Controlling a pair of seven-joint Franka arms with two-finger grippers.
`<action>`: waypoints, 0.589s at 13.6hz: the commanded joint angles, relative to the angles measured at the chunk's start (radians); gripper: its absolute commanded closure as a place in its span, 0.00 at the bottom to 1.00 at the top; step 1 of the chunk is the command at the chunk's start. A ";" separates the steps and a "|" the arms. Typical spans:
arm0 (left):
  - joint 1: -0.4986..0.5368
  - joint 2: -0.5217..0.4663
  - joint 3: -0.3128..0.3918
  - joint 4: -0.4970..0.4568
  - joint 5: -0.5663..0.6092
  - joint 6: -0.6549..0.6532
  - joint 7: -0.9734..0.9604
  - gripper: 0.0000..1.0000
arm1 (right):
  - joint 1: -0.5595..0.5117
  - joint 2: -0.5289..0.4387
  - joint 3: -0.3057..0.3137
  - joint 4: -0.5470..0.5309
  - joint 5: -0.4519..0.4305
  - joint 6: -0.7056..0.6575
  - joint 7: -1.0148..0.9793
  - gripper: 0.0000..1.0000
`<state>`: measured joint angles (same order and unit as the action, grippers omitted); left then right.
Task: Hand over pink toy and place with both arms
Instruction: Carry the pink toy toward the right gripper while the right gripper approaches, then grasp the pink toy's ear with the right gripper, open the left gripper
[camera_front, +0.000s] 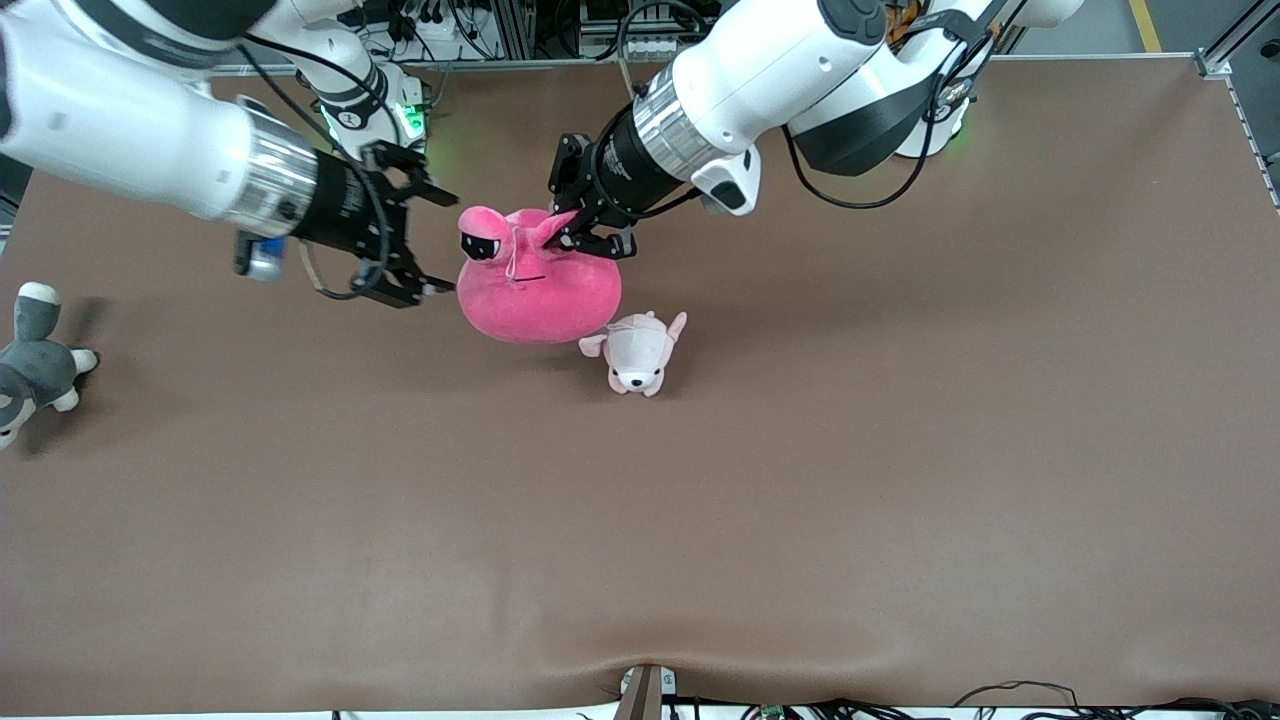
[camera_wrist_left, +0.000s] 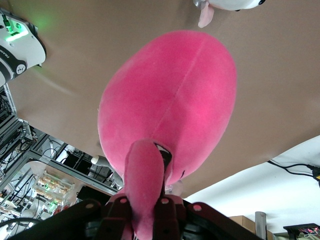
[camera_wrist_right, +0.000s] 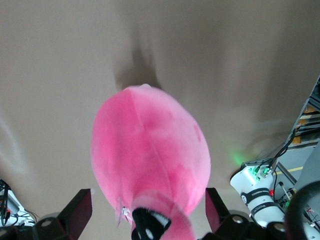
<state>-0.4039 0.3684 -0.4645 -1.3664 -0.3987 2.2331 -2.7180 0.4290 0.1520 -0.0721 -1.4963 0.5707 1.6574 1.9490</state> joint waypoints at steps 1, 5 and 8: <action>-0.023 0.015 0.006 0.032 -0.011 0.014 -0.059 1.00 | 0.043 0.003 -0.011 0.002 0.018 0.027 0.047 0.29; -0.023 0.015 0.004 0.032 -0.012 0.014 -0.059 1.00 | 0.033 0.001 -0.015 0.002 0.003 0.010 0.036 1.00; -0.021 0.021 0.004 0.032 -0.012 0.014 -0.059 0.84 | -0.038 0.003 -0.017 0.007 0.012 -0.037 0.033 1.00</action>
<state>-0.4130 0.3744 -0.4645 -1.3633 -0.4006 2.2364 -2.7180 0.4467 0.1625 -0.0903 -1.4939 0.5704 1.6494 1.9764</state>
